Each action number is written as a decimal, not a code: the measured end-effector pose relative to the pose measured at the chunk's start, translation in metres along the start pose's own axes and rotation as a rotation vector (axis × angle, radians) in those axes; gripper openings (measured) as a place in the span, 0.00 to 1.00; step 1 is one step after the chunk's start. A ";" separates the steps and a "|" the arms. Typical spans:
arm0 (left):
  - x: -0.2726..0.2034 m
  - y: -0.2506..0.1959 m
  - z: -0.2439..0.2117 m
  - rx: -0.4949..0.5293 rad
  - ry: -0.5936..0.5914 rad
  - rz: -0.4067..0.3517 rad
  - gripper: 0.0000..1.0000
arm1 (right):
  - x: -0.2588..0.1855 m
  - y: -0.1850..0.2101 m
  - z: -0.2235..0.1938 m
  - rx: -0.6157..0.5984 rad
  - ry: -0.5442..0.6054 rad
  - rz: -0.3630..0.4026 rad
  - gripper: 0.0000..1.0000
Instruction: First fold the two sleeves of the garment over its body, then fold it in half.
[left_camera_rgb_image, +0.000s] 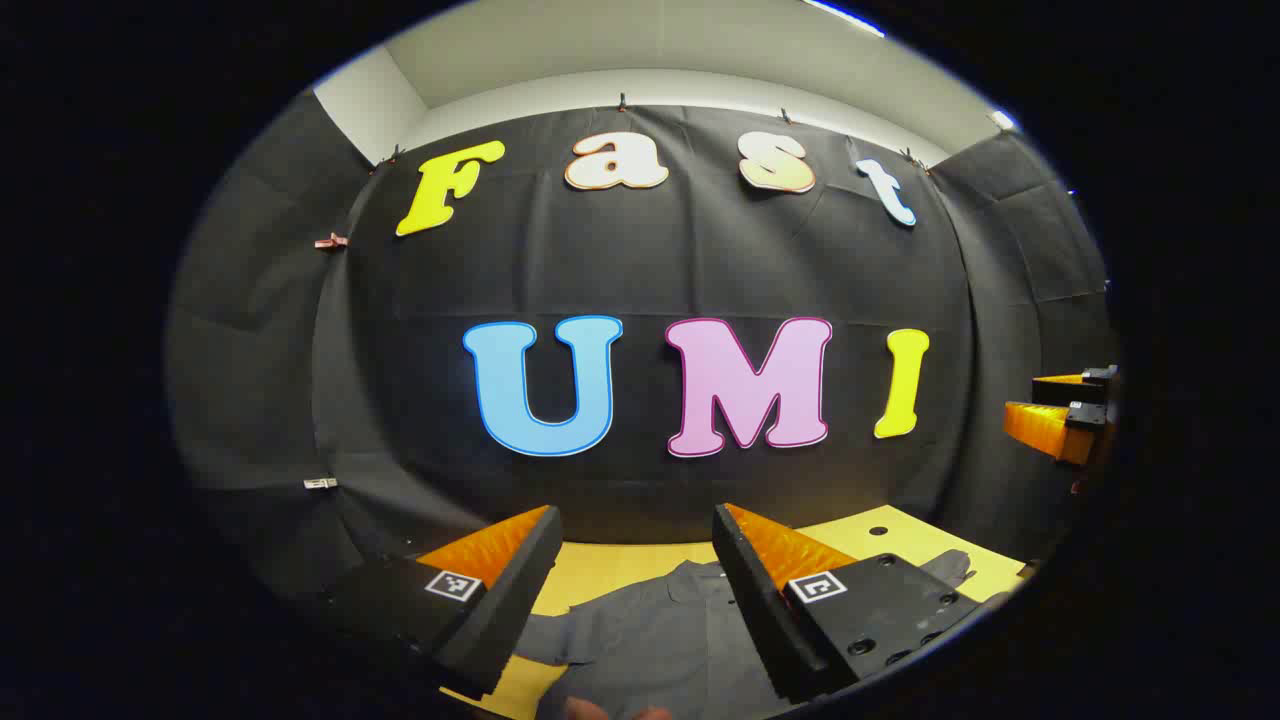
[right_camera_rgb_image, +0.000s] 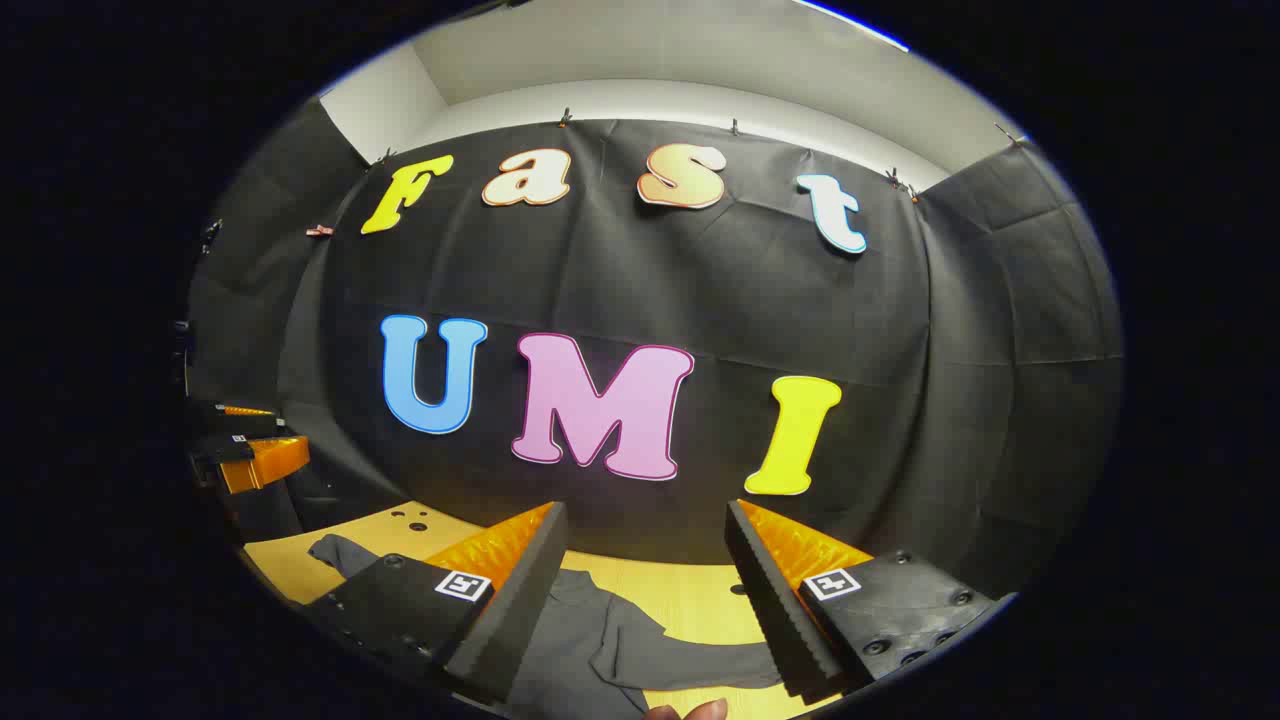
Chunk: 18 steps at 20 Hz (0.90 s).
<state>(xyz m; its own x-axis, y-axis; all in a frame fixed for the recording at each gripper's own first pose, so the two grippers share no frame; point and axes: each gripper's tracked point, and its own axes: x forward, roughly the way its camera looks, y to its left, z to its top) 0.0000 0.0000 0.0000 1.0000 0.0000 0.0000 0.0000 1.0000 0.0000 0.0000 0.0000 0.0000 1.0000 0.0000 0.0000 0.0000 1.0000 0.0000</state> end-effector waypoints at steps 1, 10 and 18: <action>0.000 -0.001 0.000 0.001 0.002 0.000 0.95 | 0.000 0.000 -0.001 -0.002 0.004 0.004 0.97; 0.004 -0.009 -0.004 0.008 0.018 -0.013 0.95 | 0.004 0.002 -0.001 -0.004 -0.007 0.014 0.97; 0.010 -0.015 -0.010 0.014 0.027 -0.011 0.96 | 0.012 -0.013 -0.017 -0.005 0.036 -0.014 0.97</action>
<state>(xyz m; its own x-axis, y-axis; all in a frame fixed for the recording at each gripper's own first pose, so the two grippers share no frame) 0.0100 -0.0148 -0.0102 0.9996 -0.0105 -0.0267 0.0109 0.9998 0.0137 0.0124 -0.0126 -0.0165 0.9992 -0.0140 -0.0361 0.0139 0.9999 -0.0049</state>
